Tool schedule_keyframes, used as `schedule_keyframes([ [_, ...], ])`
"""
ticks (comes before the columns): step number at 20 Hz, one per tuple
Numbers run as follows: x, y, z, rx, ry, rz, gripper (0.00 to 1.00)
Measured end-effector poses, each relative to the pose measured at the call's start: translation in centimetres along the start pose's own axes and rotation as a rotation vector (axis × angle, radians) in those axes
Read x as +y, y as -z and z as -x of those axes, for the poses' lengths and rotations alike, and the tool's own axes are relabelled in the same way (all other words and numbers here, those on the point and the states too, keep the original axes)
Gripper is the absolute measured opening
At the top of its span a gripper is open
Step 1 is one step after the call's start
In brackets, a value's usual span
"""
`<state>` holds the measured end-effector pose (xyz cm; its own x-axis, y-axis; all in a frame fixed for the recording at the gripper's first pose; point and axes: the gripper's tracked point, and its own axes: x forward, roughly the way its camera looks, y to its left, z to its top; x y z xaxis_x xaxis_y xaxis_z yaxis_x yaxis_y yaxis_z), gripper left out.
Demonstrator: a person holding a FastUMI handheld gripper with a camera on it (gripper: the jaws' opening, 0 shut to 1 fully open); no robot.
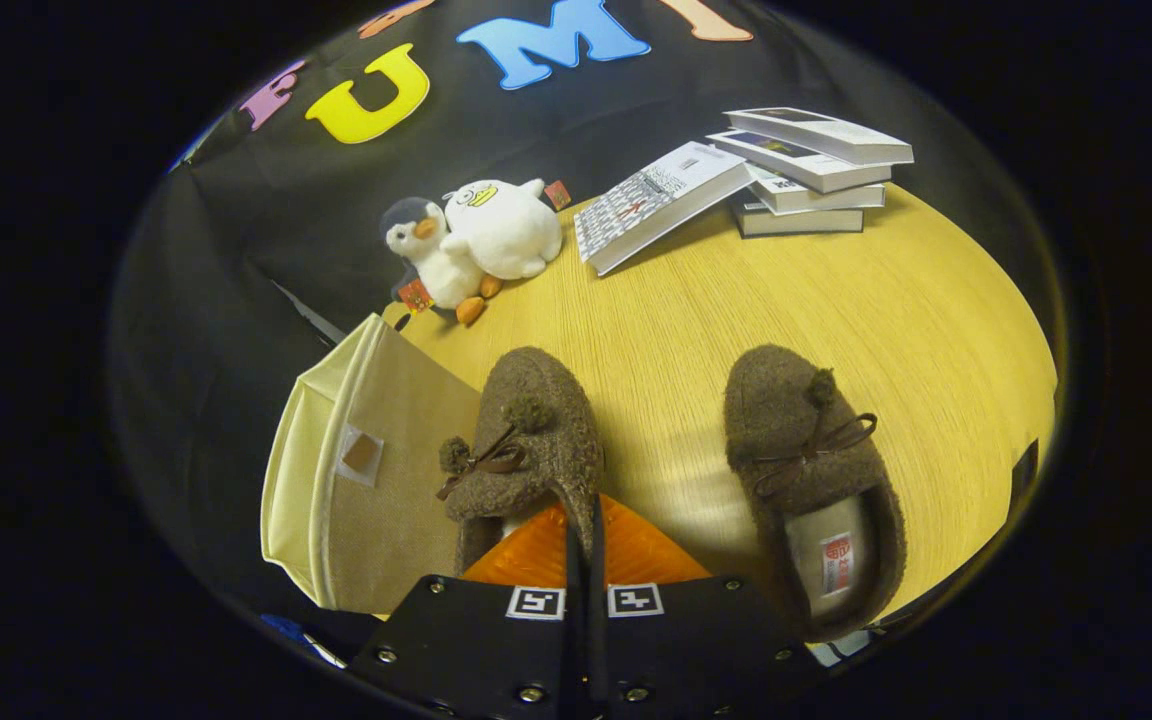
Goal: Open the storage box then place both shoes into the box .Put the left shoe in first, then the right shoe, with the right side of both shoes facing outward in a uniform manner.
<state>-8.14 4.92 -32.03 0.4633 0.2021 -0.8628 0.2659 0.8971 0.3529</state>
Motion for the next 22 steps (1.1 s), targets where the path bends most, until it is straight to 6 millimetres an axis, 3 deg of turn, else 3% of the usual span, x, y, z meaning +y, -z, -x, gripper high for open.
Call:
schedule_keyframes([
  [5, 3.7, -3.1, 2.6, -0.046, -0.056, -0.043, 0.01],
  [11, 9.7, -5.4, 4.2, -0.091, -0.127, -0.037, 0.01],
  [15, 13.3, -5.5, 3.9, -0.093, -0.166, -0.048, 0.01],
  [22, 17.8, -3.8, 1.9, -0.082, -0.198, -0.075, 0.01],
])
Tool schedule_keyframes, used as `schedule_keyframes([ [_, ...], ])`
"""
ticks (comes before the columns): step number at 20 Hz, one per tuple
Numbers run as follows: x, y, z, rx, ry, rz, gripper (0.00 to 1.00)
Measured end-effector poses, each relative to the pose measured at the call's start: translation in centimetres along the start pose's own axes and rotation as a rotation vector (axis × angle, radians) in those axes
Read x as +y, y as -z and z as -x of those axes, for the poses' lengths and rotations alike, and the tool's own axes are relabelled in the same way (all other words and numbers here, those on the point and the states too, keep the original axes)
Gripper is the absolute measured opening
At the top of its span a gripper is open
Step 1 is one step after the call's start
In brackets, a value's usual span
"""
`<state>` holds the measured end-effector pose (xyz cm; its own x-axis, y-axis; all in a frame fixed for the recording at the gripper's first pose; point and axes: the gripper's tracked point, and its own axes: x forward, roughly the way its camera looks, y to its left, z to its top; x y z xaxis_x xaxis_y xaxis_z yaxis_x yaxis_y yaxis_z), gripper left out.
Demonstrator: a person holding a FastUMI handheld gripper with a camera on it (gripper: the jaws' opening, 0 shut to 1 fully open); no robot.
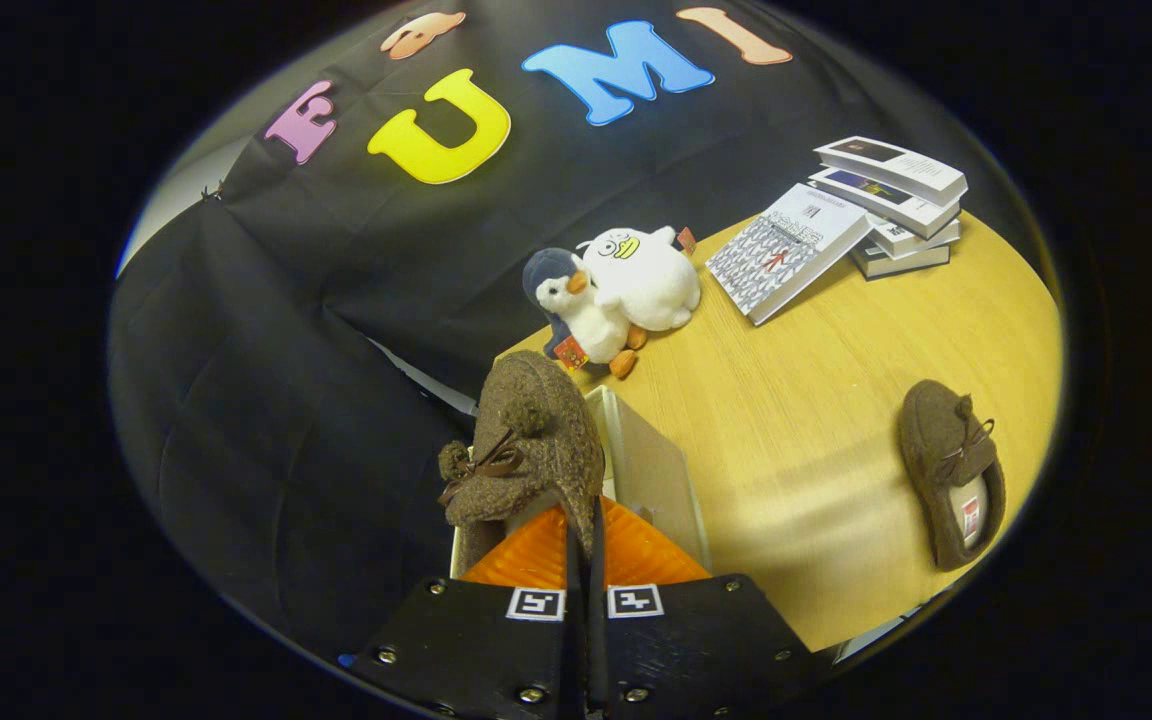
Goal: Open the storage box then place both shoes into the box .Put the left shoe in first, then the right shoe, with the right side of both shoes facing outward in a uniform manner.
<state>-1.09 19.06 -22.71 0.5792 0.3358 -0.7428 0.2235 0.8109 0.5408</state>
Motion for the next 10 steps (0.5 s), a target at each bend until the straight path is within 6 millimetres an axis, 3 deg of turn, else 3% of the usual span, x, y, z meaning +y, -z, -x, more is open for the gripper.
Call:
schedule_keyframes([
  [10, 3.2, 3.6, -4.0, 0.043, 0.000, -0.020, 0.01],
])
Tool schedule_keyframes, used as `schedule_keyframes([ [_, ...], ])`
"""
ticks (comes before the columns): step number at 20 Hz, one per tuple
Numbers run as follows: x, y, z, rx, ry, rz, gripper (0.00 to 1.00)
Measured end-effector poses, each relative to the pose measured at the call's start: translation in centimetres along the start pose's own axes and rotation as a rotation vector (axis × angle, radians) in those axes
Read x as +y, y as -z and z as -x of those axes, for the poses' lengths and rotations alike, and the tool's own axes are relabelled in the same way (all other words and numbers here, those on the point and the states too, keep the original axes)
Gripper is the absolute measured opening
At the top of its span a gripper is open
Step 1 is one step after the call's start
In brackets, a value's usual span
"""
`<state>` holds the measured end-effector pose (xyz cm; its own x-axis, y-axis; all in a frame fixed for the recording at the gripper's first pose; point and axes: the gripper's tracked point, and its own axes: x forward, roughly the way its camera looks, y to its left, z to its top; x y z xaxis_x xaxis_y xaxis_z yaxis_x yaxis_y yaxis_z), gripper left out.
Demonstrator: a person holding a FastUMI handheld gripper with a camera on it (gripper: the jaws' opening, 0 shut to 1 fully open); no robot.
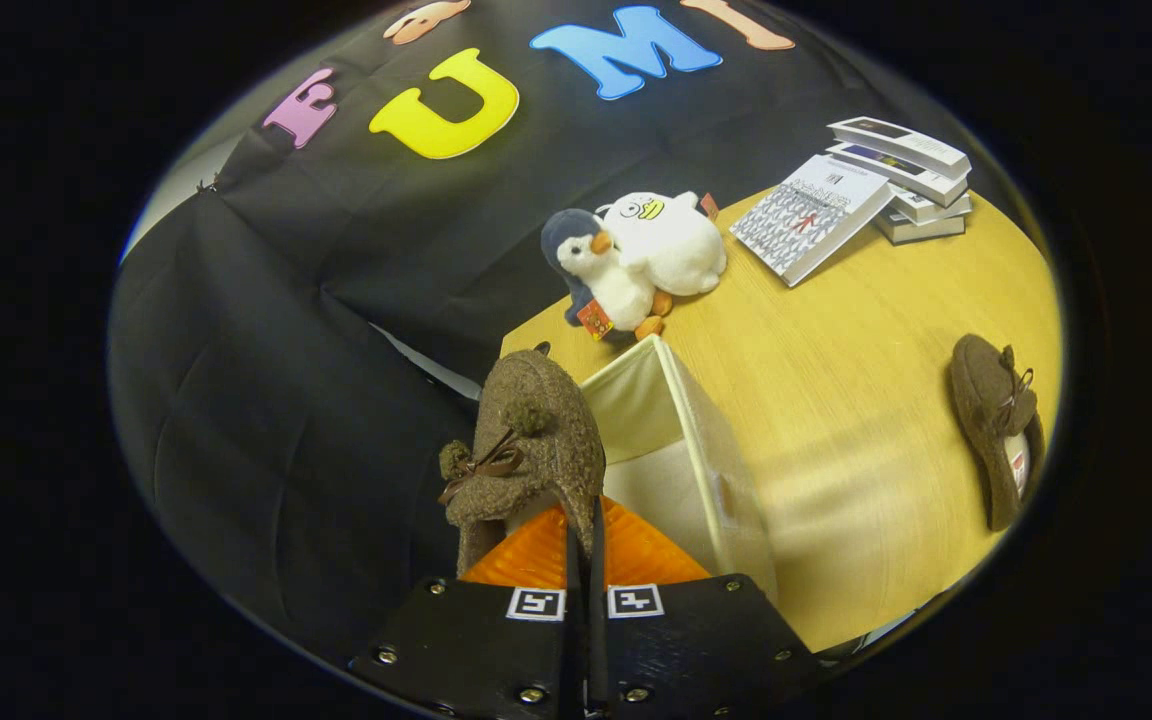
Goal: Open the storage box then place both shoes into the box .Put the left shoe in first, then the right shoe, with the right side of both shoes facing outward in a uniform manner.
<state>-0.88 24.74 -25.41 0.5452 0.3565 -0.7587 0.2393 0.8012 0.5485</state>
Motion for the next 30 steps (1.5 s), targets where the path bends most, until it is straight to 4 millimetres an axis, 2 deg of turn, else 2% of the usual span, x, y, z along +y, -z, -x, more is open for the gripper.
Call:
schedule_keyframes([
  [8, 0.7, 2.7, -3.4, 0.047, 0.014, -0.021, 0.01],
  [12, 0.7, 4.5, -4.4, 0.087, 0.037, 0.003, 0.02],
  [15, 1.7, 5.0, -4.6, 0.108, -0.019, 0.028, 0.08],
  [17, 3.1, 4.7, -4.2, 0.108, -0.092, 0.033, 0.34],
  [20, 3.7, 3.7, -2.6, 0.099, -0.142, 0.094, 0.99],
  [27, 1.6, -2.0, 3.7, -0.043, -0.169, 0.251, 0.98],
  [30, -1.1, -4.3, 6.2, -0.092, -0.149, 0.278, 0.97],
])
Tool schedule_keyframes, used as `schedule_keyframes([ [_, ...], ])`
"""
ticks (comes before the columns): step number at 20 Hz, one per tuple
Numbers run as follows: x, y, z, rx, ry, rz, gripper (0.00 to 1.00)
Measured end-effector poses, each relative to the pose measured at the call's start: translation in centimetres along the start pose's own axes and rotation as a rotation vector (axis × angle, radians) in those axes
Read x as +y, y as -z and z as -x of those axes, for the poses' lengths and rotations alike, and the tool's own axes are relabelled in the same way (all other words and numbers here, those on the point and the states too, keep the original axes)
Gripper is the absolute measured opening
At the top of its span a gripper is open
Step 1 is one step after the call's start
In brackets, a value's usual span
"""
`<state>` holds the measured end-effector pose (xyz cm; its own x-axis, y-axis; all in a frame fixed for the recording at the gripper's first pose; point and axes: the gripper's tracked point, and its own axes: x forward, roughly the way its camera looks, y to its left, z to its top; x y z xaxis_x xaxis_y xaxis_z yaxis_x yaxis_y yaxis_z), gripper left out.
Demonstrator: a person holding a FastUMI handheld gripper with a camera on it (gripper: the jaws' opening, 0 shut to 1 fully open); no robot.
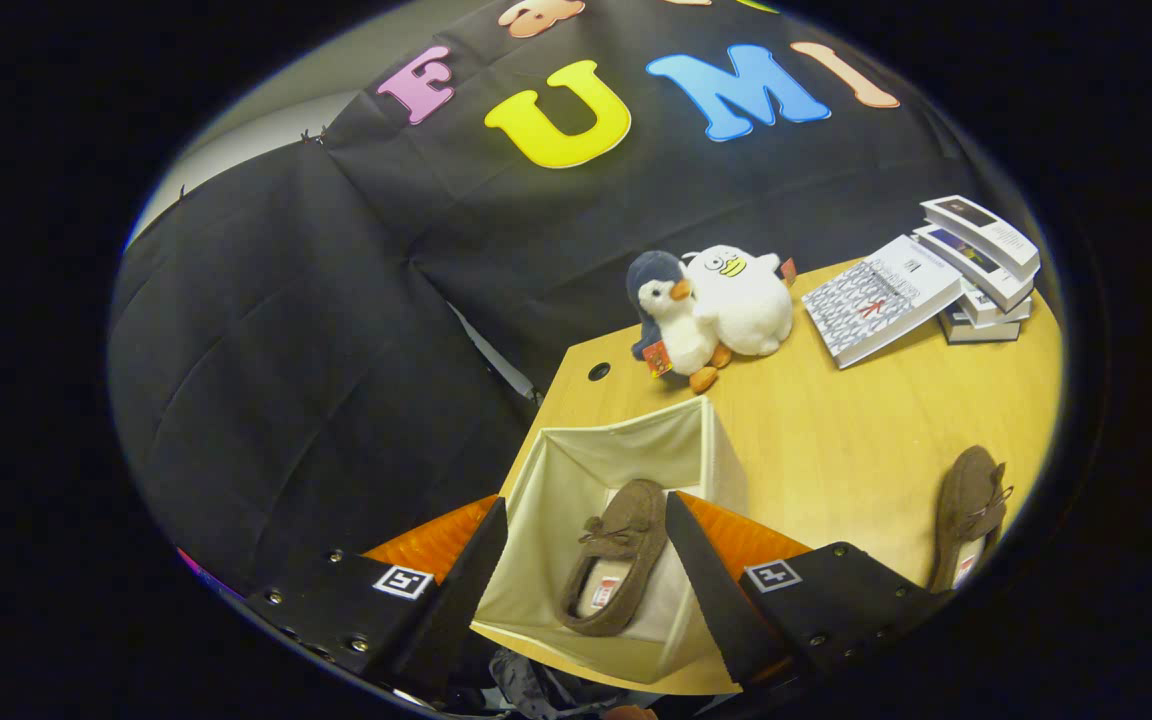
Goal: Open the storage box then place both shoes into the box .Put the left shoe in first, then the right shoe, with the right side of both shoes facing outward in a uniform manner.
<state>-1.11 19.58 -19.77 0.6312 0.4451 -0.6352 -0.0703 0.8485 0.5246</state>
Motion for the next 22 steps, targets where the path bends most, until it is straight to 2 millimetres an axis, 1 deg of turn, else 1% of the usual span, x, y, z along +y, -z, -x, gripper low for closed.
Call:
schedule_keyframes([
  [3, -2.2, -0.9, 2.3, -0.021, -0.001, -0.001, 0.97],
  [5, -4.5, -1.4, 3.7, -0.037, 0.033, 0.015, 0.97],
  [8, -7.0, -1.4, 5.3, -0.045, 0.053, 0.040, 0.98],
  [11, -10.4, -1.4, 6.9, -0.056, 0.103, 0.042, 0.98],
  [13, -13.1, -1.2, 7.9, -0.054, 0.153, 0.049, 0.98],
  [18, -19.2, 0.1, 10.4, -0.037, 0.255, 0.053, 0.98],
  [22, -23.0, 1.4, 11.8, -0.006, 0.317, 0.074, 0.98],
])
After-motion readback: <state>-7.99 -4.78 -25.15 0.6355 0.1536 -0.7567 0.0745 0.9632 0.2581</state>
